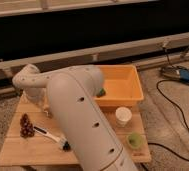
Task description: Place fork in paper cup
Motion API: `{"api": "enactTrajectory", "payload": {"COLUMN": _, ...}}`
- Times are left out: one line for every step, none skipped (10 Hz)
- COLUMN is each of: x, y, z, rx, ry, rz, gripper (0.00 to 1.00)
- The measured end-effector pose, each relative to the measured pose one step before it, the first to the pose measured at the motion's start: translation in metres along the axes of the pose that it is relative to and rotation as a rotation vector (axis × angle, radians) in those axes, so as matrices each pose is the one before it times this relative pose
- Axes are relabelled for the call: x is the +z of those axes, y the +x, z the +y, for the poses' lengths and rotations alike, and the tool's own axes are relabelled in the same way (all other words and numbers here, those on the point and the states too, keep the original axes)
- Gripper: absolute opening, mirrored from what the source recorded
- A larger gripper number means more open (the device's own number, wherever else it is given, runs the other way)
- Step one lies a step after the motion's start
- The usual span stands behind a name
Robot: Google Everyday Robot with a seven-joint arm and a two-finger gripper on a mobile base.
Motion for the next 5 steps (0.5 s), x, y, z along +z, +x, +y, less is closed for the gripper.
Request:
{"api": "enactTrajectory", "payload": {"x": 0.0017, "y": 0.00038, "z": 0.0004, "rx": -0.00528, "ry": -0.00128, "rz": 0.0056, "gripper": 0.68}}
{"api": "enactTrajectory", "payload": {"x": 0.001, "y": 0.00028, "z": 0.00013, "rx": -0.00295, "ry": -0.0005, "rz": 0.00305, "gripper": 0.75}}
{"api": "enactTrajectory", "payload": {"x": 0.00165, "y": 0.00074, "z": 0.00012, "rx": -0.00279, "ry": 0.00073, "rz": 0.00542, "gripper": 0.8}}
{"api": "enactTrajectory", "payload": {"x": 0.00127, "y": 0.00042, "z": 0.00055, "rx": -0.00081, "ry": -0.00065, "rz": 0.0026, "gripper": 0.8}}
{"api": "enactTrajectory", "payload": {"x": 0.00192, "y": 0.00049, "z": 0.0, "rx": -0.00022, "ry": 0.00018, "rz": 0.00331, "gripper": 0.8}}
